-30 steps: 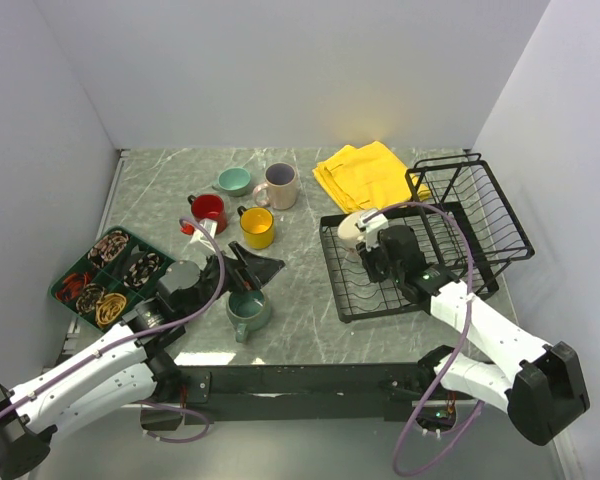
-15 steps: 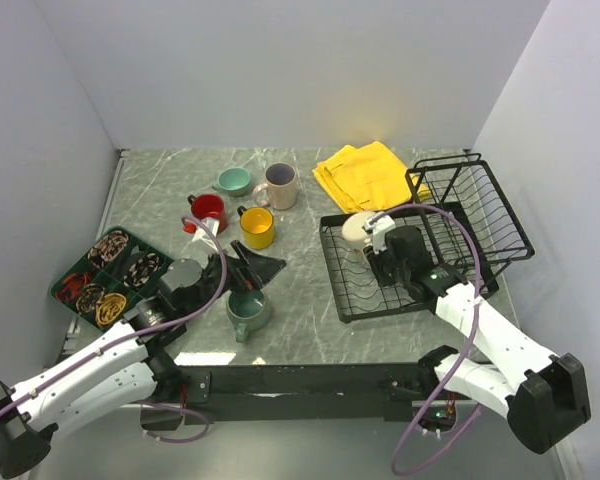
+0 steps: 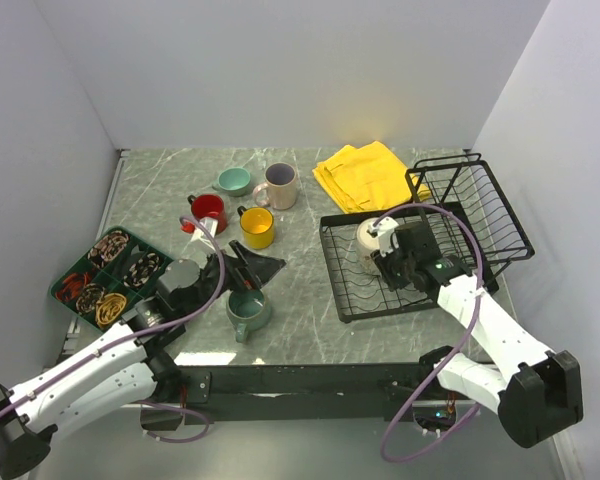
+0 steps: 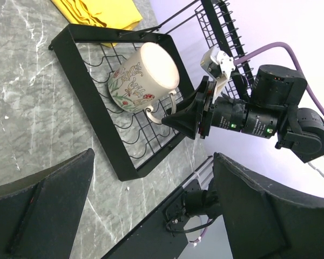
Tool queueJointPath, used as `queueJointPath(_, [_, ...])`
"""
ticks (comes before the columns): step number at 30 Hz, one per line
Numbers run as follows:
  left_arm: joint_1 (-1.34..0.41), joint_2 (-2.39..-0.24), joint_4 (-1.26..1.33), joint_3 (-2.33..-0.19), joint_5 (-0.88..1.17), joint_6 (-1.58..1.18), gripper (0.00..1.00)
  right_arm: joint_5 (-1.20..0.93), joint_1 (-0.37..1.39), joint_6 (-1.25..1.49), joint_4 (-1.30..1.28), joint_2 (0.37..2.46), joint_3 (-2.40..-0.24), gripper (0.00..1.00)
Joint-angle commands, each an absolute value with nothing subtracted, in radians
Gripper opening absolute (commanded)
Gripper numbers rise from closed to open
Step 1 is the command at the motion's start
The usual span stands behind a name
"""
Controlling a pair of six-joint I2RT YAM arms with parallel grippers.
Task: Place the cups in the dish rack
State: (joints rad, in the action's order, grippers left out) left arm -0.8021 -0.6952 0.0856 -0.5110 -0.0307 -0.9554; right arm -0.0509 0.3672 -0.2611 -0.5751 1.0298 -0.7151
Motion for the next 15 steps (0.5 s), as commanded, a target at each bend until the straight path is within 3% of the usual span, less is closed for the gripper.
queueJointPath(1, [-0.802,-0.673,0.101,-0.538,-0.026,-0.936,0.96,-0.090,0.351,-0.330,-0.606,0.994,-0.793,0.40])
queueJointPath(8, [-0.802,-0.654,0.089,-0.540,-0.031,-0.928,0.96,-0.176,0.350,-0.393,-0.719,0.954,-0.876,0.53])
queueJointPath(15, [-0.802,-0.621,0.028,-0.557,-0.061,-0.897,0.96,-0.417,0.367,-0.520,-0.825,0.959,-0.998,0.56])
